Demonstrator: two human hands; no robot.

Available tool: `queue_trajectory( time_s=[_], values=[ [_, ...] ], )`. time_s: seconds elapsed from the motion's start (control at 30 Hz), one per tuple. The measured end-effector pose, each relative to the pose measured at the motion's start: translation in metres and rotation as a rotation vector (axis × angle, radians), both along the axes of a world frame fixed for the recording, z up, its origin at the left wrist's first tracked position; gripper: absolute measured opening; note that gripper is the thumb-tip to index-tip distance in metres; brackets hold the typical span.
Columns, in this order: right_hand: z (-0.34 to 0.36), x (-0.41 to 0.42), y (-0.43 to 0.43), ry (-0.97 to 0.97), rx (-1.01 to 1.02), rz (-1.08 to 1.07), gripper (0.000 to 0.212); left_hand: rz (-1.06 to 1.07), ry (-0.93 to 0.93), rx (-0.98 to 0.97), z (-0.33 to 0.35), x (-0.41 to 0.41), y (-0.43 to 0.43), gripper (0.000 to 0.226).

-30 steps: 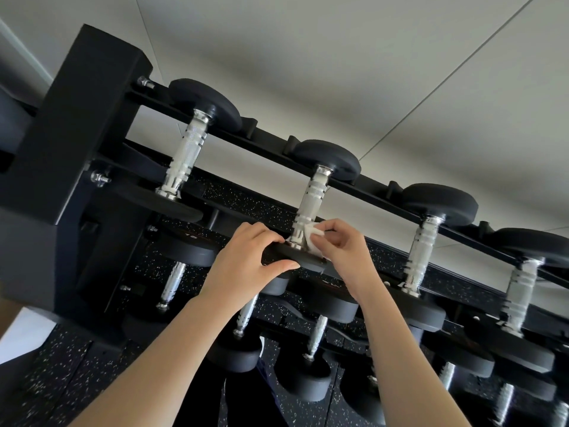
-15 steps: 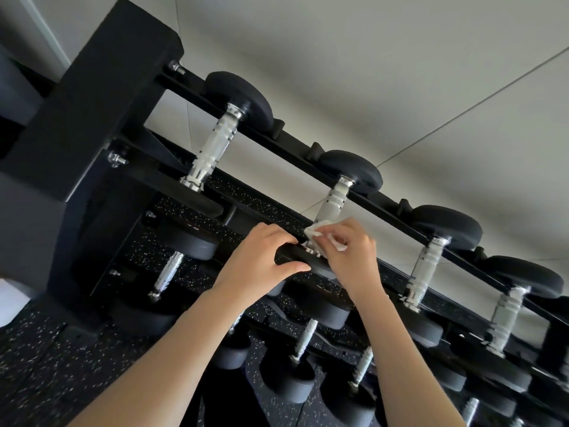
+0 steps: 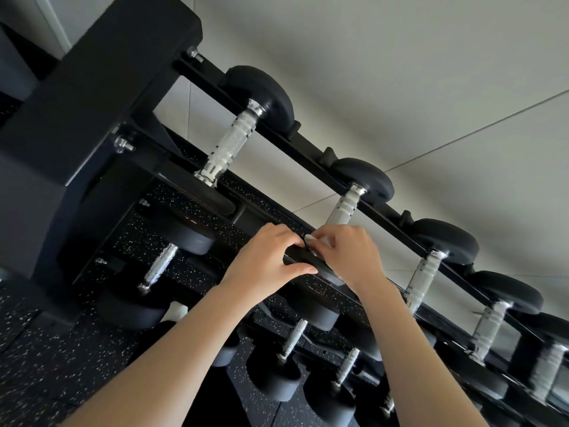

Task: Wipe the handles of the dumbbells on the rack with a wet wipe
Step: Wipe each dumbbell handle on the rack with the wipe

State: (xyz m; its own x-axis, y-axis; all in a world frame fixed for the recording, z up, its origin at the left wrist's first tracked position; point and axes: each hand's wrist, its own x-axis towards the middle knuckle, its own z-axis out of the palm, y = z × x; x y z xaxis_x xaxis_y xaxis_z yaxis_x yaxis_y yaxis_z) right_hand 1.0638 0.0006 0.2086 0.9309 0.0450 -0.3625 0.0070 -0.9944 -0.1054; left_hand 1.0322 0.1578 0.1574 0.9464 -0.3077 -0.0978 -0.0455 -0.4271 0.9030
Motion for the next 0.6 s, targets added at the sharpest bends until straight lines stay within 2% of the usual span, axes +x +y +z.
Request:
queue_trajectory(
  time_s=[0.27, 0.6],
  values=[
    [0.001, 0.011, 0.009, -0.012, -0.156, 0.09, 0.029, -0.019, 0.008, 0.012, 0.0, 0.002, 0.001, 0.044],
    [-0.002, 0.043, 0.002, -0.224, -0.283, 0.109, 0.03, -0.032, -0.02, 0.043, 0.0, 0.002, 0.003, 0.047]
  ],
)
